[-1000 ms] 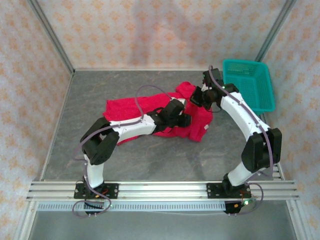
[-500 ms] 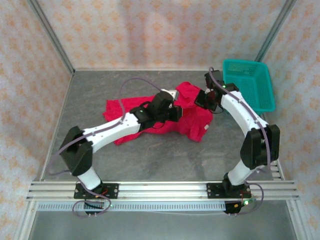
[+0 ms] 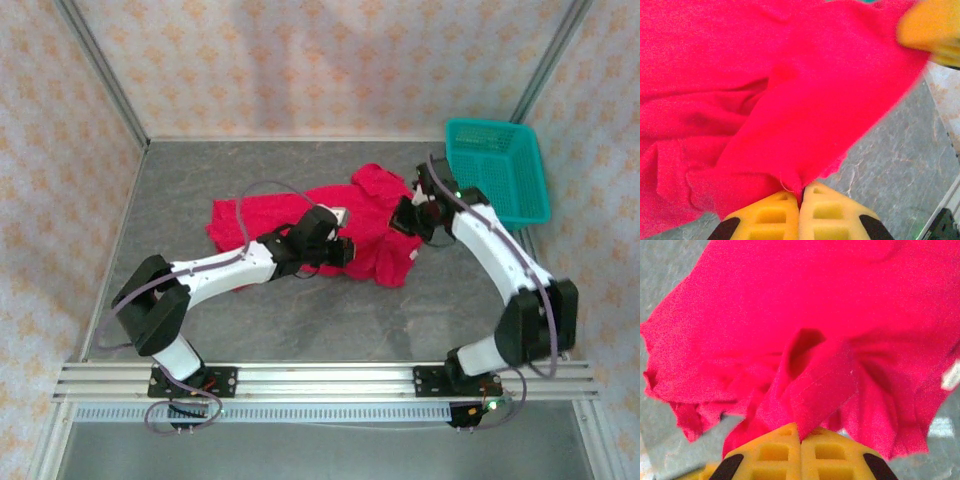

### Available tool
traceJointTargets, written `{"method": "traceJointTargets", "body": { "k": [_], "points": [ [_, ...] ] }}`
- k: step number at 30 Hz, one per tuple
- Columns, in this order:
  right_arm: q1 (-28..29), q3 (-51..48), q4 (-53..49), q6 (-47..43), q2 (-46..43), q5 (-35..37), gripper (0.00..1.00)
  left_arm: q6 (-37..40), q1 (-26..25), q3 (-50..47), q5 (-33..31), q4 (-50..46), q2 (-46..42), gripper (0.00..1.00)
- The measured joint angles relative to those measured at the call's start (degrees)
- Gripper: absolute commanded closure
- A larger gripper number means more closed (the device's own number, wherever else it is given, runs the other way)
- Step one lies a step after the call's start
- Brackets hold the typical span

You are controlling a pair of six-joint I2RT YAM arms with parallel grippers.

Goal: Fold the inside-out t-shirt

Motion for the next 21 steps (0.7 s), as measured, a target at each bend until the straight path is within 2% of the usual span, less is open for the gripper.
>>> {"method": "traceJointTargets", "body": {
  "k": [3, 5, 6, 7, 8, 10, 12, 15, 18, 21],
  "points": [
    [1.9, -11.3, 1.7, 2.4, -9.9, -1.1, 1.00, -0.7, -0.5, -3.2, 0.4, 1.7, 0.0, 1.00],
    [2.3, -18.9, 3.1, 4.0, -13.8, -1.5, 1.00, -0.9, -1.2, -4.5, 0.5, 2.2, 0.0, 1.00],
    [2.3, -22.3, 3.6, 4.8, -14.7, -1.5, 0.97, -0.9, -1.7, -4.8, 0.8, 2.4, 0.1, 1.00],
    [2.3, -25.3, 4.1, 5.4, -14.9, -1.5, 0.87, -0.9, -2.2, -4.9, 1.1, 2.4, 0.2, 1.00],
    [2.3, -27.6, 4.5, 5.8, -14.7, -1.5, 0.72, -0.9, -2.8, -4.9, 1.3, 2.4, 0.2, 1.00],
    [2.2, -30.1, 3.7, 6.2, -14.4, -0.2, 0.56, -0.8, -3.6, -4.9, 0.7, 2.1, 0.2, 0.87],
    [2.1, -30.3, 2.4, 5.8, -14.5, 1.8, 0.45, -0.5, -3.7, -5.0, -0.8, 1.6, 0.2, 0.66],
    [2.1, -28.8, 0.9, 5.1, -15.3, 5.1, 0.38, -0.6, -3.7, -6.1, -4.9, -0.6, -1.6, 0.45],
    [2.1, -27.8, 0.4, 4.5, -16.8, 7.3, 0.35, -0.6, -3.7, -7.6, -10.6, -6.1, -7.1, 0.33],
    [2.1, -27.7, 0.4, 4.2, -17.2, 8.1, 0.36, -1.0, -2.6, -7.6, -16.1, -11.6, -14.1, 0.31]
  ]
}}
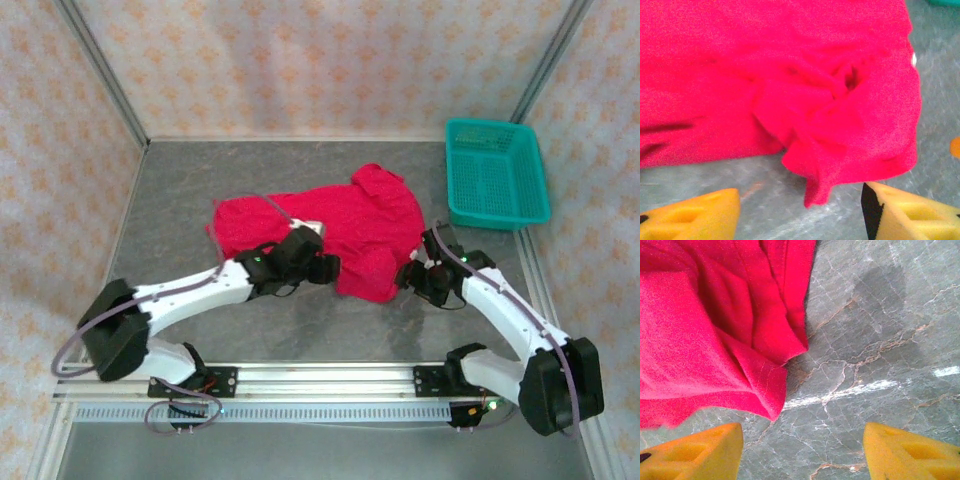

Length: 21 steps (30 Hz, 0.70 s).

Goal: Fold the inside-out t-shirt

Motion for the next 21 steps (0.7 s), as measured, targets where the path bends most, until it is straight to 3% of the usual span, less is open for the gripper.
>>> {"method": "traceJointTargets", "body": {
  "k": [2, 6, 12, 16, 21],
  "points": [
    [0.0, 0.0, 0.4, 0.0, 0.2, 0.0, 0.40, -0.6, 2.2, -0.6, -2.6, -2.8, -4.2, 0.33],
    [0.0, 0.0, 3.5, 0.3, 1.9, -0.9, 0.57, -2.7, 11.8, -6.4, -5.1, -7.5, -11.3, 0.36],
    [2.8, -0.2, 8.5, 1.6, 5.6, -2.6, 0.54, -5.2, 20.9, -15.6, -4.8, -12.9, -16.5, 0.38],
    [3.8, -1.8, 12.4, 2.3, 8.6, -3.1, 0.53, -5.6, 22.9, -17.2, -4.6, -14.1, -16.4, 0.38],
    [5.1, -2.9, 16.2, 4.0, 12.7, -3.4, 0.56, -5.5, 23.6, -17.2, -3.0, -13.8, -10.5, 0.37]
  ]
}}
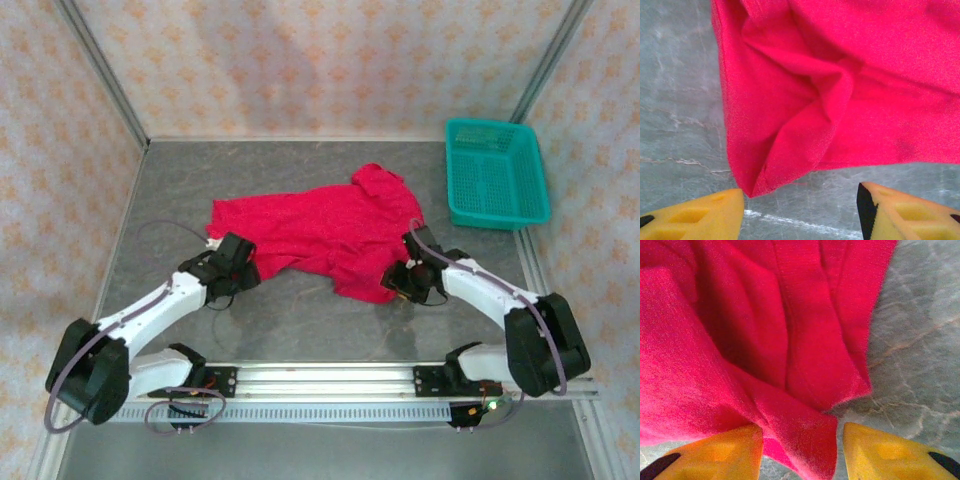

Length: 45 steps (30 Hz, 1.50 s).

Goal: Fold the inside-out t-shirt

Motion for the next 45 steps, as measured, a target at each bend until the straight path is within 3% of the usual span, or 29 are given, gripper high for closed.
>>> {"method": "traceJointTargets", "body": {
  "k": [2, 7, 9, 12, 14, 18, 26, 33, 36, 38, 42, 45],
  "points": [
    [1.0, 0.0, 1.5, 0.7, 1.1, 0.0, 0.63, 0.0, 0.0, 0.0, 1.1, 0.7, 2.9, 0.37],
    [2.8, 0.2, 4.0, 2.1, 3.4, -0.1, 0.98, 0.6, 0.0, 2.3, 1.0, 0.8, 10.0, 0.41],
    [2.8, 0.3, 4.0, 2.7, 3.5, 0.1, 1.00, 1.0, 0.0, 4.2, 0.0, 0.5, 12.2, 0.55],
    [2.8, 1.0, 2.6, 2.8, 2.8, 0.6, 1.00, 1.6, 0.3, 6.8, -1.6, -0.8, 13.5, 0.88],
    [2.7, 3.0, -0.4, 2.3, 1.4, 1.2, 1.00, 2.3, 0.6, 9.0, -2.7, -2.4, 13.4, 1.00],
    [-0.8, 11.0, -8.2, -0.9, -3.2, 3.6, 1.00, 3.6, 2.3, 14.6, -4.6, -5.9, 11.6, 1.00],
    [-19.0, 31.4, -22.8, -10.9, -9.0, 15.4, 1.00, 6.1, 9.5, 25.5, -5.4, -8.8, 6.8, 1.00],
    [-20.7, 36.9, -27.6, -13.1, -8.7, 20.7, 1.00, 7.6, 15.8, 26.1, -4.6, -10.1, 6.5, 0.95],
    [-20.6, 37.2, -29.0, -13.4, -8.1, 20.9, 1.00, 8.1, 20.6, 24.2, -3.5, -10.5, 5.4, 0.90],
    [-20.6, 37.5, -29.3, -13.6, -7.7, 20.3, 1.00, 8.4, 22.5, 22.6, -2.4, -10.4, 4.1, 0.77],
    [-20.7, 38.3, -29.4, -13.5, -7.0, 20.0, 1.00, 9.8, 22.2, 20.0, -0.2, -9.8, 2.5, 0.58],
    [-20.7, 39.5, -29.2, -13.5, -5.0, 19.3, 1.00, 11.0, 20.4, 19.6, 1.1, -9.8, 3.2, 0.54]
  ]
}}
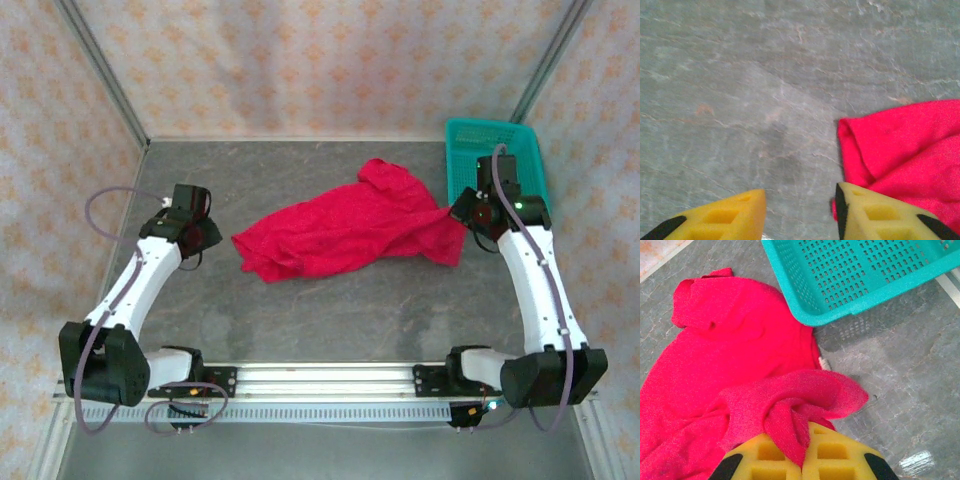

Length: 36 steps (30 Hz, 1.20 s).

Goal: Fold the inside-out t-shirt

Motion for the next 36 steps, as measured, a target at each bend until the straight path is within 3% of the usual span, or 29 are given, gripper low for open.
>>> {"method": "traceJointTargets", "body": {
  "k": [6, 16, 20, 25, 28, 31, 33, 36],
  "points": [
    [0.6, 1.8, 0.7, 0.0, 3.9, -2.0, 1.00, 1.9, -6.3, 0.2, 4.2, 0.9, 6.0, 0.37],
    [2.7, 2.7, 1.9, 0.0, 7.3, -3.5, 1.00, 11.7, -34.2, 6.9, 8.4, 2.0, 13.2, 0.23],
    [2.7, 2.6, 2.5, 0.0, 7.7, -4.3, 1.00, 13.6, -40.7, 10.3, 5.4, 0.2, 17.2, 0.23],
    [2.7, 2.6, 3.0, 0.0, 7.7, -4.9, 1.00, 13.9, -43.1, 17.0, -1.2, -3.1, 27.4, 0.23],
    [2.7, 2.6, 3.0, 0.0, 7.7, -4.9, 1.00, 14.0, -43.1, 19.1, -3.3, -4.0, 32.2, 0.29],
    [2.7, 2.6, 3.0, 0.0, 7.7, -4.9, 1.00, 14.2, -43.0, 20.4, -4.9, -5.4, 35.9, 0.45],
    [2.7, 2.5, 3.1, 0.0, 7.7, -4.9, 1.00, 14.4, -43.0, 20.7, -5.9, -6.5, 37.4, 0.61],
    [2.7, 2.5, 3.4, 0.0, 7.8, -4.9, 1.00, 14.6, -42.5, 20.7, -7.2, -8.5, 37.7, 0.93]
  ]
}}
